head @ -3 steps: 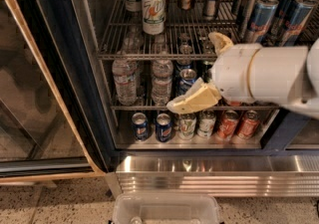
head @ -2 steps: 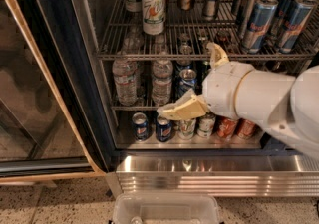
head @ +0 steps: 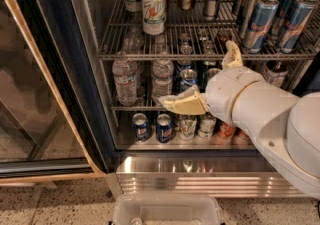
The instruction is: Pick redbull can from top shelf of fridge
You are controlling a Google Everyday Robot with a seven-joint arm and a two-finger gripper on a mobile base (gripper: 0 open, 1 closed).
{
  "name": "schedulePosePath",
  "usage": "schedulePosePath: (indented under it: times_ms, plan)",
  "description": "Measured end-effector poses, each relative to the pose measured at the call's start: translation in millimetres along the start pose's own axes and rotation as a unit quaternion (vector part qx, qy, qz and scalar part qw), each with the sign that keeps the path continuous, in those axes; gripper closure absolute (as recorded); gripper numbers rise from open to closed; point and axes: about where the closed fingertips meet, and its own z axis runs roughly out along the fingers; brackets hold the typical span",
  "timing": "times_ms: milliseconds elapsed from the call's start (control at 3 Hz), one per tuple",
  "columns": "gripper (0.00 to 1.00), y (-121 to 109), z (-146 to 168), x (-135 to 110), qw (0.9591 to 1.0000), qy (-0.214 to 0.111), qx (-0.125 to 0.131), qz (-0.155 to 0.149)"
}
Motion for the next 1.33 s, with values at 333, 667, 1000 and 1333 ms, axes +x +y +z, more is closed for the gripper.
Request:
schedulePosePath:
  times_ms: [333, 667, 1000, 1333]
  plan:
    - [0.00, 0.0, 0.0, 0.0, 1.0000, 0.000, 0.000, 0.000]
    - [0.00, -4.6, 9.7, -2.7, 0.9997, -0.016, 0.016, 0.010]
    - [0.00, -40.6, 10.3, 8.4, 0.9957, -0.038, 0.079, 0.030]
    - [0.00, -44.3, 18.1, 11.7, 0.9899, -0.068, 0.116, 0.045]
